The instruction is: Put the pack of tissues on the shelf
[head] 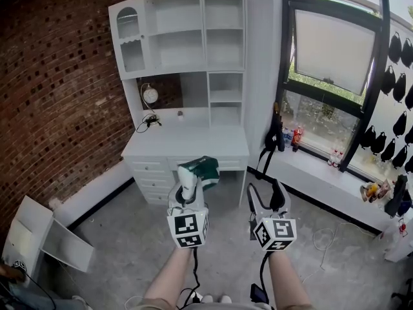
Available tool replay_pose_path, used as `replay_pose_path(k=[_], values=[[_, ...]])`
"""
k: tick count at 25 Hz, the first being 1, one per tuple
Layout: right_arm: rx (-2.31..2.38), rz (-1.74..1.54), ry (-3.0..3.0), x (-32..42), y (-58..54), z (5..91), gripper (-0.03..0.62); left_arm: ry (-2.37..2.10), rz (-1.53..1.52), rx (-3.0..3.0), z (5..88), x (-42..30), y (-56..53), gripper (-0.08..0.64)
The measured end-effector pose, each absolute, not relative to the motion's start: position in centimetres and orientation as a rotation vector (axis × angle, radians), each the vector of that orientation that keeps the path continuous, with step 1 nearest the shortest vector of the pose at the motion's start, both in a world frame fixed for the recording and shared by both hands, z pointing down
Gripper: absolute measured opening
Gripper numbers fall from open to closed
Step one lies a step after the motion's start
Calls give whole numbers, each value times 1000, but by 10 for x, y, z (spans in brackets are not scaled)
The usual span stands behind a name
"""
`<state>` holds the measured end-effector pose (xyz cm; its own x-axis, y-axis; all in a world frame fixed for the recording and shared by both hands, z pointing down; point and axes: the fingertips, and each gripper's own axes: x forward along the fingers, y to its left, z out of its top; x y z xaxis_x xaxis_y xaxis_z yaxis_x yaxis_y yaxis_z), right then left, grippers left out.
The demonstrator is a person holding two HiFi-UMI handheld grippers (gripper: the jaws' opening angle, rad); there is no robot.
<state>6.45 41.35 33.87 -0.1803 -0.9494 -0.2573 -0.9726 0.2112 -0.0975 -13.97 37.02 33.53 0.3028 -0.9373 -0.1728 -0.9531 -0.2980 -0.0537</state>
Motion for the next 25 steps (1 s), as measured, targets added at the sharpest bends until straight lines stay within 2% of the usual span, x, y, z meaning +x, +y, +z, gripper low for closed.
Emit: replay_pose_path(k=[12,25], values=[[-1822,26,2233,81,376,371,322,1816,107,-2416,365,-135,338,101],[-1856,75,2198,63,261,363,322,1728,165,-2446,351,-146,214,101]])
